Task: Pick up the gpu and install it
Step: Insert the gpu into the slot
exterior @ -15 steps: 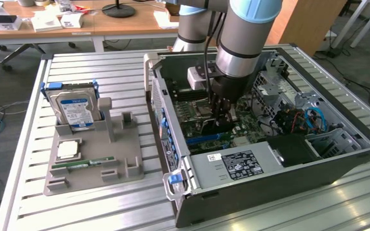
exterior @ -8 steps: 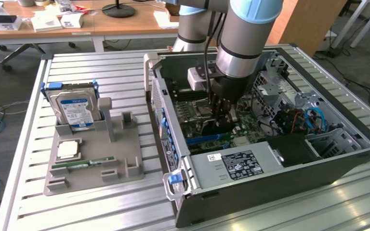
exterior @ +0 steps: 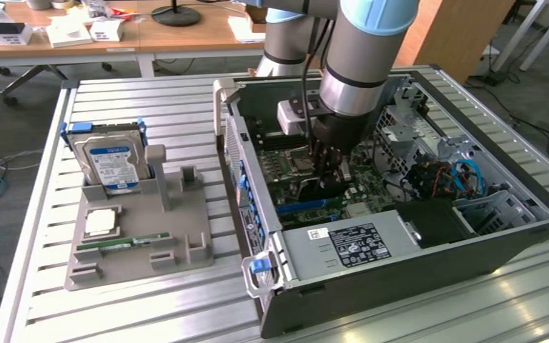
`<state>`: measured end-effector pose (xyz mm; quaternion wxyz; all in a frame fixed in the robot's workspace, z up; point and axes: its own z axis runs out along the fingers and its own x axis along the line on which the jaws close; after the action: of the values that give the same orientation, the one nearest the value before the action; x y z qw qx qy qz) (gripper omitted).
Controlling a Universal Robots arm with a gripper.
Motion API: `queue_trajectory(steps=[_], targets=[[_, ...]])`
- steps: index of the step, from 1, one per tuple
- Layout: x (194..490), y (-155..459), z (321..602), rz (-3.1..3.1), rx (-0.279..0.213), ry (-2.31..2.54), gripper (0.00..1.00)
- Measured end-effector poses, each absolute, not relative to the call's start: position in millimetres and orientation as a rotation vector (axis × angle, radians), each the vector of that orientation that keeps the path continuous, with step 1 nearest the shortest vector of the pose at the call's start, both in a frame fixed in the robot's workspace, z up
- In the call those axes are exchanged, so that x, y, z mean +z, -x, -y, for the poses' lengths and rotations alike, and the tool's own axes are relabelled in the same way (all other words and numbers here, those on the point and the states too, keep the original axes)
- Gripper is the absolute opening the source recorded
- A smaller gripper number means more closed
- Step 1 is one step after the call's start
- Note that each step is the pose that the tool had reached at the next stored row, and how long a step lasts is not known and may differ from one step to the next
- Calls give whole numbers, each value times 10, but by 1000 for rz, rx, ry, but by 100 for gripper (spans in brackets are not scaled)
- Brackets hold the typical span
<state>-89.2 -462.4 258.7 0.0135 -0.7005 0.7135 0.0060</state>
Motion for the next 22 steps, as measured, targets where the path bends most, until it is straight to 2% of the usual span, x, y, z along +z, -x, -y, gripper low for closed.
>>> queue_trajectory(steps=[22], targets=[[2534, 921, 4624, -2222, 19, 2182, 26]])
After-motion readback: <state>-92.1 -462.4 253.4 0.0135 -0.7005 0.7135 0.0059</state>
